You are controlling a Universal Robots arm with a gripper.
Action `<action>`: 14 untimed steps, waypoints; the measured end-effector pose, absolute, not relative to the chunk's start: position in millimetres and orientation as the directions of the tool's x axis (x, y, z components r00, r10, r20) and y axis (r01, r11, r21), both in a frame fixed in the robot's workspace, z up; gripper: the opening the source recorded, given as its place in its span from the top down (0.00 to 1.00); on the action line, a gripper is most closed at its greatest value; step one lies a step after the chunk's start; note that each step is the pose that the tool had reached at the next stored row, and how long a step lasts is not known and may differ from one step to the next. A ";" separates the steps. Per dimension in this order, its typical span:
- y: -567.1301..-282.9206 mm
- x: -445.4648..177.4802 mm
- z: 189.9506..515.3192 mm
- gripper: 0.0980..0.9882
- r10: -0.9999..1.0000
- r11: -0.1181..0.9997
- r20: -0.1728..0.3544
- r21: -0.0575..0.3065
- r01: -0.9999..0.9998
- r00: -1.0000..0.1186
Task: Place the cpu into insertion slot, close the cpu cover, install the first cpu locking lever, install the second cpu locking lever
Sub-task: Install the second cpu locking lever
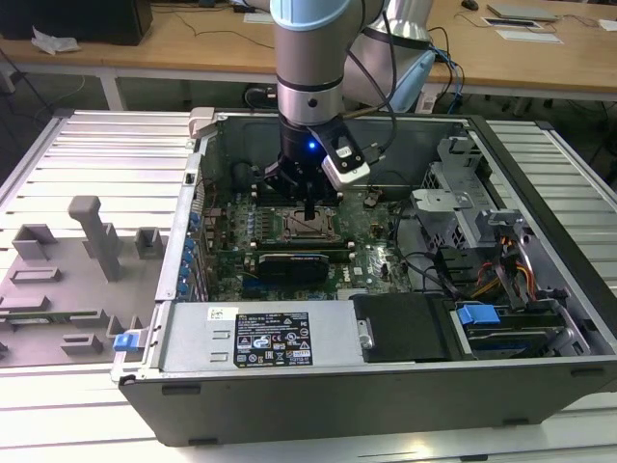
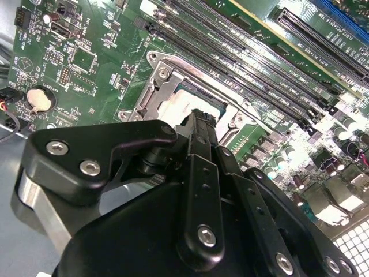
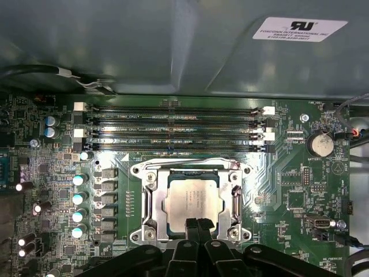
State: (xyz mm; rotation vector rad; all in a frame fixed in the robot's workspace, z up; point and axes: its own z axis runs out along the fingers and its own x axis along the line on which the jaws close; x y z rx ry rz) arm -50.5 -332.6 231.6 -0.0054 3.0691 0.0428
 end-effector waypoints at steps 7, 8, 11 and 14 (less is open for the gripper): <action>-332.6 -50.6 243.0 0.99 -0.003 1.000 -0.072 0.028 -0.005 -0.997; -332.6 -50.5 244.3 0.99 -0.003 1.000 -0.072 0.028 -0.005 -0.997; -332.6 -50.5 245.3 0.99 -0.002 1.000 -0.072 0.028 -0.005 -0.997; -332.6 -50.5 245.6 0.99 -0.003 1.000 -0.072 0.028 -0.005 -0.997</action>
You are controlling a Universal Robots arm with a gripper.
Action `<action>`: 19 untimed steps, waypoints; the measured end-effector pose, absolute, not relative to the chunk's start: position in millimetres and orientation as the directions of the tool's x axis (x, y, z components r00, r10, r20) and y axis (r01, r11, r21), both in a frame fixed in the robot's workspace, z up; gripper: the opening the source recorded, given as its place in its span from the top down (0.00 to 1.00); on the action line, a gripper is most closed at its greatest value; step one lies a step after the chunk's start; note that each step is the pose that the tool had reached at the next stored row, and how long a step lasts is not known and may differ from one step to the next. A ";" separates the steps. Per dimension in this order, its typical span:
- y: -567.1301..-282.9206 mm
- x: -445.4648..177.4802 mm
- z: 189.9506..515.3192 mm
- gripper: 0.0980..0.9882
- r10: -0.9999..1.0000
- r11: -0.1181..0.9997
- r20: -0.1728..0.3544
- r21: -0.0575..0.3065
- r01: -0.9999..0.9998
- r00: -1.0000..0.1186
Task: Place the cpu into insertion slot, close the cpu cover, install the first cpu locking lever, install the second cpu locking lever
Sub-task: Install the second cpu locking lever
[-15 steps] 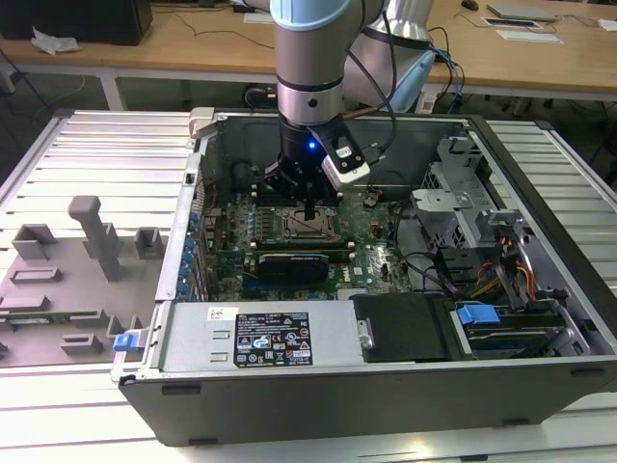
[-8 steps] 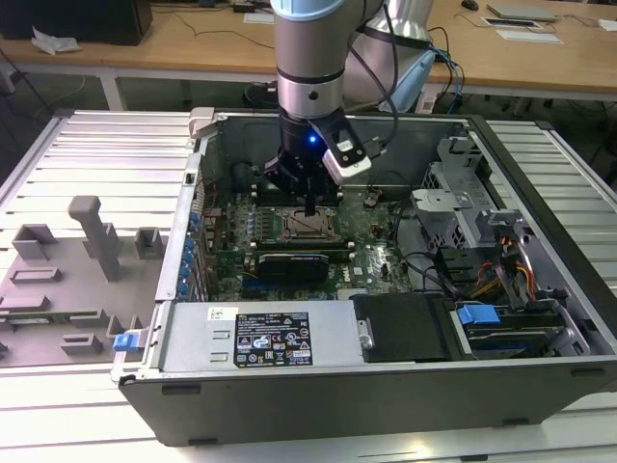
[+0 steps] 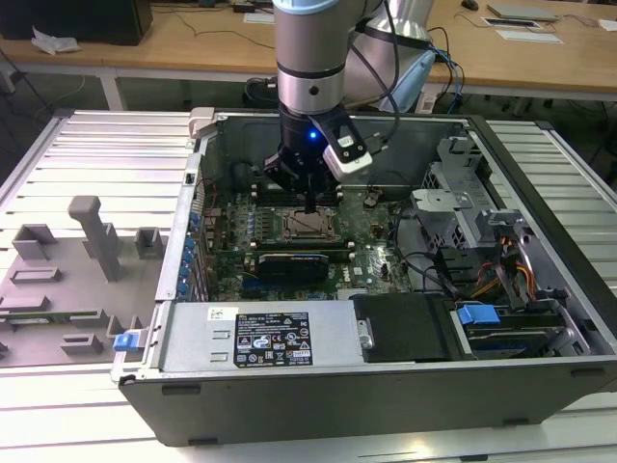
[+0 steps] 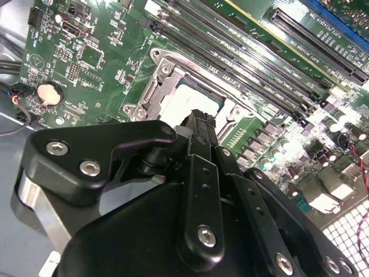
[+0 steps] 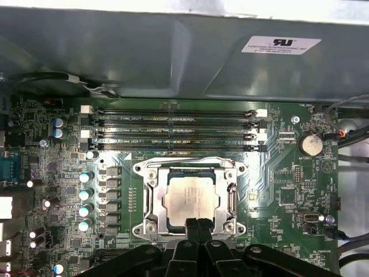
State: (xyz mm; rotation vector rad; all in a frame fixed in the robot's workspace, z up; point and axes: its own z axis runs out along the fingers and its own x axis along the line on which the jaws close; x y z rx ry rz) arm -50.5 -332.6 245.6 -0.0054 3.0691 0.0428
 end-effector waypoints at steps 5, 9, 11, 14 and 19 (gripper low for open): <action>-333.8 -50.5 245.9 0.99 -0.003 1.000 -0.072 0.027 -0.005 -0.997; -341.4 -50.6 245.8 0.99 -0.003 1.000 -0.072 0.028 -0.005 -0.997; -344.7 -50.5 245.8 0.99 -0.003 1.000 -0.072 0.028 -0.005 -0.997; -350.3 -50.5 245.8 0.99 -0.002 1.000 -0.072 0.028 -0.005 -0.997; -360.3 -50.5 245.8 0.99 -0.003 1.000 -0.072 0.028 -0.005 -0.997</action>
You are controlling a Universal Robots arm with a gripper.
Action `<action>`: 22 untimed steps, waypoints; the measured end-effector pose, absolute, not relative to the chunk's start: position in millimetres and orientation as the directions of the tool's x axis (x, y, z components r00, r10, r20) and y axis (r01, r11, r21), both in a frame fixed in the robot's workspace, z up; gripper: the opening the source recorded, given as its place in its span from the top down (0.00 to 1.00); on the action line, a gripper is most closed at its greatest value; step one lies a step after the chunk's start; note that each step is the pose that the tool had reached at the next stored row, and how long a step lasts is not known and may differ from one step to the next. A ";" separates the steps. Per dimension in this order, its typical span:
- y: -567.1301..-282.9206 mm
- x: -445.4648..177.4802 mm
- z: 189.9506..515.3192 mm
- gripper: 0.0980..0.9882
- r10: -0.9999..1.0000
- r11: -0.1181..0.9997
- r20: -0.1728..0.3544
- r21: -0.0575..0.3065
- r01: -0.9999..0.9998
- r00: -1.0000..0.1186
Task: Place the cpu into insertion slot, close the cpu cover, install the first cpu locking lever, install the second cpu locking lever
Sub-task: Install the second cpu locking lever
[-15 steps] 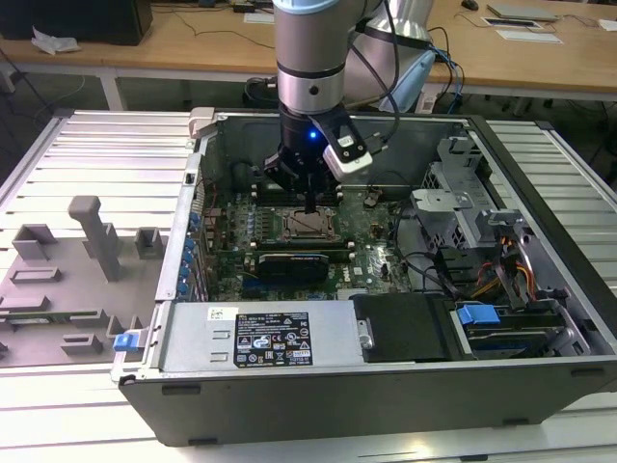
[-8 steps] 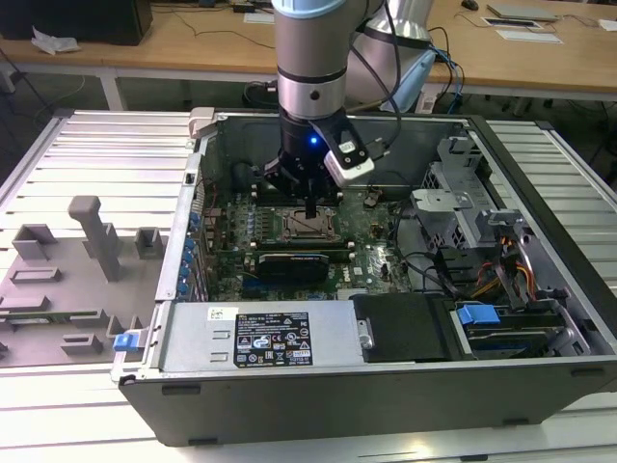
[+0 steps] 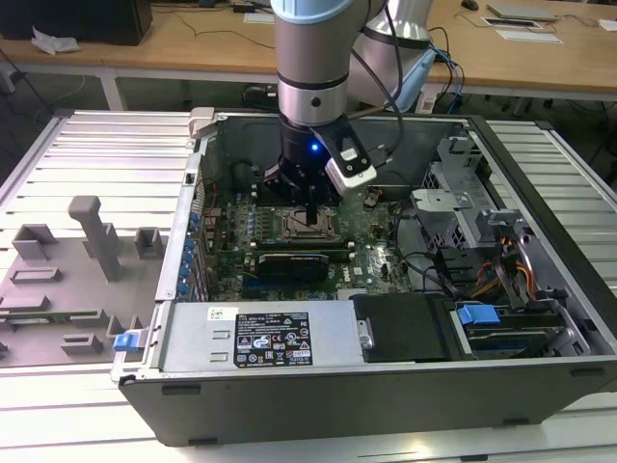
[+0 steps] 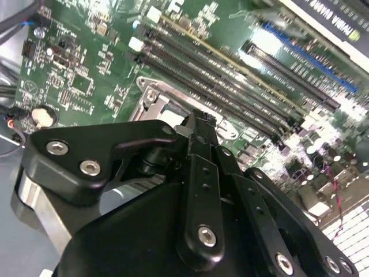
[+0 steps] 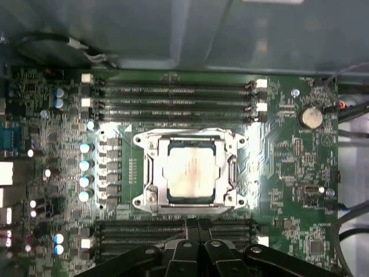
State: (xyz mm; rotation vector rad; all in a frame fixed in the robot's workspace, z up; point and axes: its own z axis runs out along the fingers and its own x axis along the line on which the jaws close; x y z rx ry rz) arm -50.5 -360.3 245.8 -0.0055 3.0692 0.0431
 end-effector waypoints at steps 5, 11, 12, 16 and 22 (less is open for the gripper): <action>-366.6 -51.2 242.1 0.99 -0.001 0.999 -0.072 0.047 -0.005 -0.997; -368.2 -53.1 239.8 0.99 0.000 0.998 -0.072 0.065 -0.005 -0.997; -368.2 -53.2 239.7 0.99 0.000 0.998 -0.072 0.065 -0.005 -0.997; -368.2 -55.4 235.6 0.99 0.002 0.996 -0.072 0.084 -0.004 -0.997; -374.0 -61.9 230.9 0.99 0.004 0.992 -0.072 0.124 -0.005 -0.997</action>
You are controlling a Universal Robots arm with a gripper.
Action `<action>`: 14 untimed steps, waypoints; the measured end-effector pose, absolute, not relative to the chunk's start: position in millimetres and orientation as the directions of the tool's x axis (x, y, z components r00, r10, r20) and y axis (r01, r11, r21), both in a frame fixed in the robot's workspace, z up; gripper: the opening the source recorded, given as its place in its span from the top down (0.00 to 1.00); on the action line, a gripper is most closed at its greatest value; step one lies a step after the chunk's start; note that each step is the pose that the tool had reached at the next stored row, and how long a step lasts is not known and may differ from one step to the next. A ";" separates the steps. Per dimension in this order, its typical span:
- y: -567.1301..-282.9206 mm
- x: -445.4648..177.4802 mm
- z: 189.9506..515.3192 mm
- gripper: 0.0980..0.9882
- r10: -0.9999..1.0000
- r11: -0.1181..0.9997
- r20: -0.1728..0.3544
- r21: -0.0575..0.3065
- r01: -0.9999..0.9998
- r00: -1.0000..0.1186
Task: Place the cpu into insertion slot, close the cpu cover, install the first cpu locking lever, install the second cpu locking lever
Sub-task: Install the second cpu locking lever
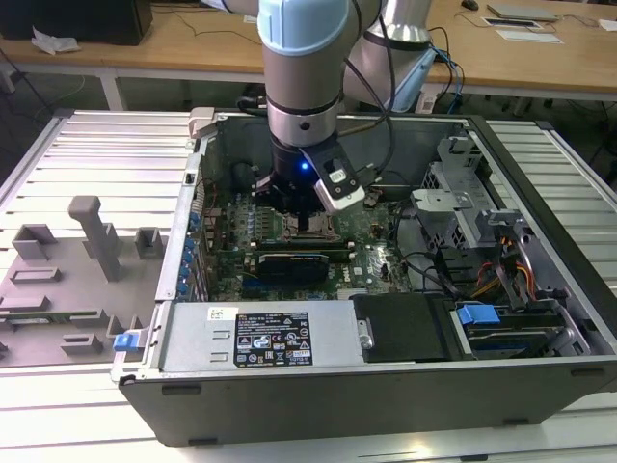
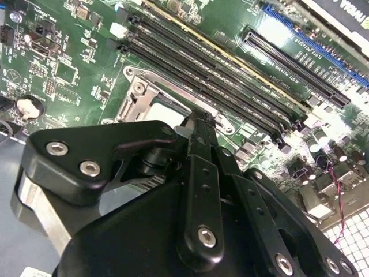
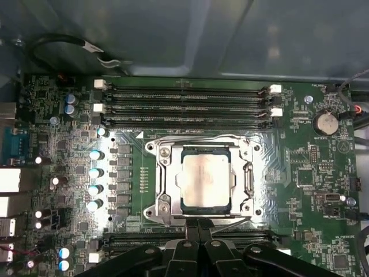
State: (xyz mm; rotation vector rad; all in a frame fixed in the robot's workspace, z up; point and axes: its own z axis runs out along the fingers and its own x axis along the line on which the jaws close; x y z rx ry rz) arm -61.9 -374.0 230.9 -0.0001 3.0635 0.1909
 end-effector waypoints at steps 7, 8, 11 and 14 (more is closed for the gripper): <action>-387.1 -69.7 223.6 0.99 0.008 0.984 -0.072 0.179 -0.005 -0.997; -389.6 -70.3 222.7 0.99 0.009 0.982 -0.072 0.189 -0.005 -0.997; -397.5 -73.3 220.0 0.99 0.012 0.974 -0.071 0.225 -0.005 -0.997; -401.9 -75.7 218.4 0.99 0.014 0.968 -0.071 0.250 -0.004 -0.997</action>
